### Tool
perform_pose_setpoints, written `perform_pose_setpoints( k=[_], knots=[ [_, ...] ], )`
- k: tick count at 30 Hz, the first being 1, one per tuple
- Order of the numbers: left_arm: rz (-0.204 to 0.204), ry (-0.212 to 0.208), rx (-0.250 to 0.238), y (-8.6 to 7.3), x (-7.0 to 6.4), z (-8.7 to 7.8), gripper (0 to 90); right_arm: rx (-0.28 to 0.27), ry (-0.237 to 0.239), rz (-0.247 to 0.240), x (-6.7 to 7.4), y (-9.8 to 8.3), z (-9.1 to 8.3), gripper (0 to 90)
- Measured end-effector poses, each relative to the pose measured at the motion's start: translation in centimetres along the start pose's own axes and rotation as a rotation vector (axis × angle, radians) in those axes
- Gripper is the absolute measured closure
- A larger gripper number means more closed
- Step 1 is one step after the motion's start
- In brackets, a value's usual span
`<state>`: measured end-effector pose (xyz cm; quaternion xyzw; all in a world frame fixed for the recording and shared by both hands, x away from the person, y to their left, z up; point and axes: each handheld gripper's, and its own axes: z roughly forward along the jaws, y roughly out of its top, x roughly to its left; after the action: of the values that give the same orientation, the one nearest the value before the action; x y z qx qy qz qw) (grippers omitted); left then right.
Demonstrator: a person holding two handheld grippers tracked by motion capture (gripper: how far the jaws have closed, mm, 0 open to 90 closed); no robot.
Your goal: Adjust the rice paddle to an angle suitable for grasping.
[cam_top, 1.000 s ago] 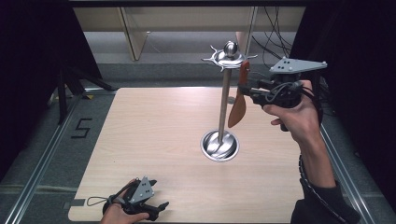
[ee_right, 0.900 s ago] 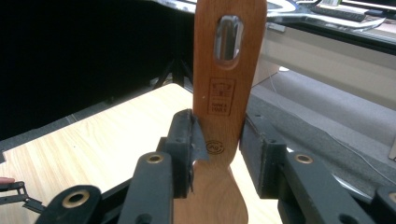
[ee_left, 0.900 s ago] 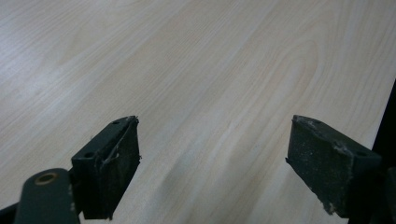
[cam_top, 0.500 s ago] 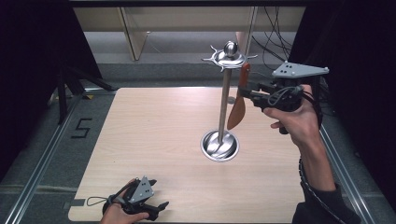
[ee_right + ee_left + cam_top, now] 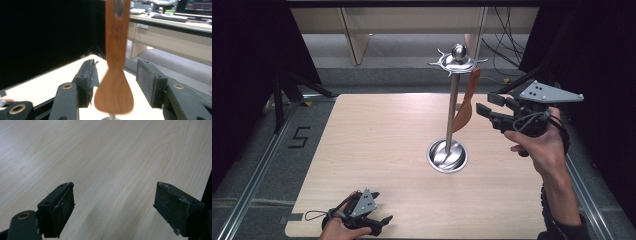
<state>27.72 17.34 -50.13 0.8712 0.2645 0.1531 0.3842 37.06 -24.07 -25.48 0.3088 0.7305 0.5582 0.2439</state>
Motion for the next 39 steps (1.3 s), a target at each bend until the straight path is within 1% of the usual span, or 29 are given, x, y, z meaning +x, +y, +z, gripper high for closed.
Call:
perform_pose_setpoints(
  k=[1, 3, 4, 5, 6, 8, 9, 10, 11, 13, 14, 15, 16, 18, 20, 21, 22, 26, 28, 30, 31, 32, 33, 34, 35, 36, 37, 38, 39],
  knots=[
    [0.0, 0.0, -0.001, 0.0, 0.0, 0.0, 15.6, 0.009, -0.006, 0.004, -0.1, -0.3, -0.2, 48.1],
    [-0.004, 0.005, -0.01, 0.0, 0.0, 0.0, 15.6, -0.003, -0.016, -0.002, -0.3, -0.8, -0.4, 47.5],
    [0.0, 0.004, -0.008, 0.0, 0.0, 0.0, 15.6, 0.003, -0.012, 0.012, -0.3, -1.2, -0.5, 47.0],
    [0.0, 0.004, -0.008, 0.0, 0.0, 0.0, 15.6, 0.003, -0.012, 0.012, -0.3, -1.2, -0.5, 47.0],
    [0.012, -0.001, -0.001, 0.0, 0.1, 0.0, 15.6, -0.001, -0.022, 0.014, -0.3, -1.9, -0.8, 44.9],
    [0.008, 0.003, -0.006, 0.0, 0.1, 0.0, 15.6, -0.006, -0.006, 0.044, -0.3, -2.6, -1.1, 44.4],
    [0.0, -0.004, -0.005, 0.0, 0.1, -0.1, 15.6, -0.007, -0.012, 0.047, -0.4, -3.1, -1.3, 44.1],
    [0.001, -0.003, -0.005, 0.0, 0.1, -0.1, 15.6, -0.01, -0.013, 0.034, -0.6, -3.5, -1.4, 43.9],
    [0.004, 0.011, -0.013, 0.0, 0.0, -0.1, 15.6, -0.003, -0.007, 0.057, -0.6, -3.8, -1.5, 43.5],
    [0.006, 0.0, -0.004, 0.1, 0.1, 0.0, 15.6, 0.002, -0.01, 0.069, -0.6, -4.8, -1.7, 42.1],
    [0.006, 0.0, -0.004, 0.1, 0.1, 0.0, 15.6, 0.002, -0.01, 0.069, -0.6, -4.8, -1.7, 42.1],
    [0.007, 0.008, 0.001, 0.1, 0.0, 0.0, 15.6, 0.0, -0.018, 0.063, -0.7, -5.6, -1.8, 41.7],
    [0.007, 0.007, -0.001, 0.1, 0.0, 0.0, 15.6, 0.01, -0.014, 0.051, -0.9, -5.8, -1.8, 41.0],
    [0.007, 0.004, -0.008, 0.1, 0.1, -0.1, 15.6, 0.033, -0.023, 0.079, -0.8, -6.2, -1.9, 41.0],
    [-0.002, 0.012, -0.015, 0.1, 0.0, -0.1, 15.6, 0.037, -0.019, 0.074, -0.9, -6.8, -1.6, 40.9],
    [0.01, 0.014, -0.003, 0.1, 0.1, -0.1, 15.6, 0.036, -0.006, 0.061, -1.0, -7.1, -1.4, 40.8],
    [0.009, 0.015, -0.007, 0.1, 0.1, 0.0, 15.6, 0.047, -0.01, 0.062, -1.0, -7.5, -1.2, 40.7],
    [0.007, 0.013, -0.008, 0.1, 0.1, -0.1, 15.6, 0.101, -0.008, 0.103, -0.9, -8.9, -0.8, 40.2],
    [0.007, 0.006, -0.008, 0.1, 0.1, 0.0, 15.6, 0.101, -0.011, 0.103, -0.9, -9.2, -0.8, 40.0],
    [0.006, 0.011, -0.005, 0.2, 0.0, 0.0, 15.6, 0.104, 0.002, 0.102, -1.1, -9.5, -0.8, 39.7],
    [0.004, 0.005, -0.005, 0.1, 0.0, 0.0, 15.6, 0.11, -0.005, 0.112, -1.0, -9.7, -0.9, 39.7],
    [0.009, 0.014, -0.008, 0.1, 0.1, 0.1, 15.6, 0.099, -0.013, 0.103, -1.1, -10.0, -0.8, 39.7],
    [0.001, 0.001, -0.011, 0.1, 0.1, 0.0, 15.6, 0.114, -0.01, 0.11, -1.1, -10.3, -0.9, 39.7],
    [0.001, 0.001, -0.011, 0.1, 0.1, 0.0, 15.6, 0.114, -0.01, 0.11, -1.1, -10.3, -0.9, 39.7],
    [0.008, 0.01, -0.009, 0.1, 0.1, 0.1, 15.6, 0.106, -0.02, 0.131, -1.0, -10.5, -0.9, 39.8],
    [0.006, 0.013, -0.013, 0.1, 0.1, 0.1, 15.6, 0.099, -0.042, 0.137, -1.1, -10.8, -1.0, 39.8],
    [0.002, 0.007, -0.017, 0.2, 0.0, 0.0, 15.6, 0.085, -0.043, 0.118, -1.5, -11.2, -0.9, 39.5],
    [0.002, 0.007, -0.017, 0.2, 0.0, 0.0, 15.6, 0.097, -0.048, 0.141, -1.4, -11.4, -1.0, 39.4],
    [0.0, -0.01, -0.007, 0.2, 0.1, 0.0, 15.6, 0.097, -0.048, 0.141, -1.4, -11.4, -1.0, 39.4]
  ],
)
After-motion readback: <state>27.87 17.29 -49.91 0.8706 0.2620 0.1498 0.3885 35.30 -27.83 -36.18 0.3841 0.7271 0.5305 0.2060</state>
